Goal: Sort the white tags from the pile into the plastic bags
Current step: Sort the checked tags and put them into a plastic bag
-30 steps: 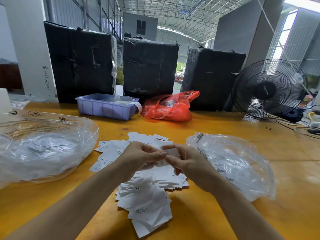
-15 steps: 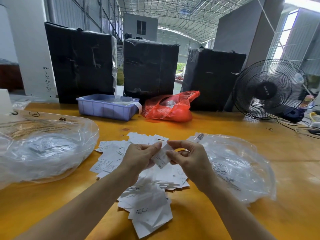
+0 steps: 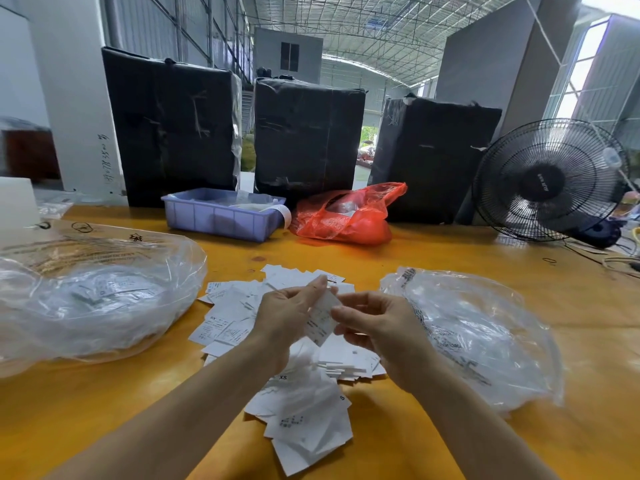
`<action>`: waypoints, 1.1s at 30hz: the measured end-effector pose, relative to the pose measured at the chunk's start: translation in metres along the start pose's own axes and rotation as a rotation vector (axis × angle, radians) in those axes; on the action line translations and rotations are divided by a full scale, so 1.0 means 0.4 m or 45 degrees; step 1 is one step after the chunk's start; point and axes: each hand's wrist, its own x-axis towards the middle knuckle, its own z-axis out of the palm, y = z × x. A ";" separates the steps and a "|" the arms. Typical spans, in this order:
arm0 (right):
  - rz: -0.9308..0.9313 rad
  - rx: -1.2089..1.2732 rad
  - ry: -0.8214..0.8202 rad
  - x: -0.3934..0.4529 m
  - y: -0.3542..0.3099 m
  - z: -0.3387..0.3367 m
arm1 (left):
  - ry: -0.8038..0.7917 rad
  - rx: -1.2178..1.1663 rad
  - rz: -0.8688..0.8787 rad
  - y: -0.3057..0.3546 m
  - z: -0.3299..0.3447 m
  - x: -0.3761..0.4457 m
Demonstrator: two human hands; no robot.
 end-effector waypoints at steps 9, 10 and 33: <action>0.093 0.135 0.191 0.006 -0.006 -0.017 | -0.279 0.284 -0.154 0.030 -0.053 0.021; 0.091 0.143 0.192 0.006 -0.006 -0.017 | -0.265 0.289 -0.156 0.031 -0.059 0.026; -0.563 -0.822 0.788 0.069 -0.010 -0.223 | 1.094 1.559 0.121 0.225 -0.502 0.067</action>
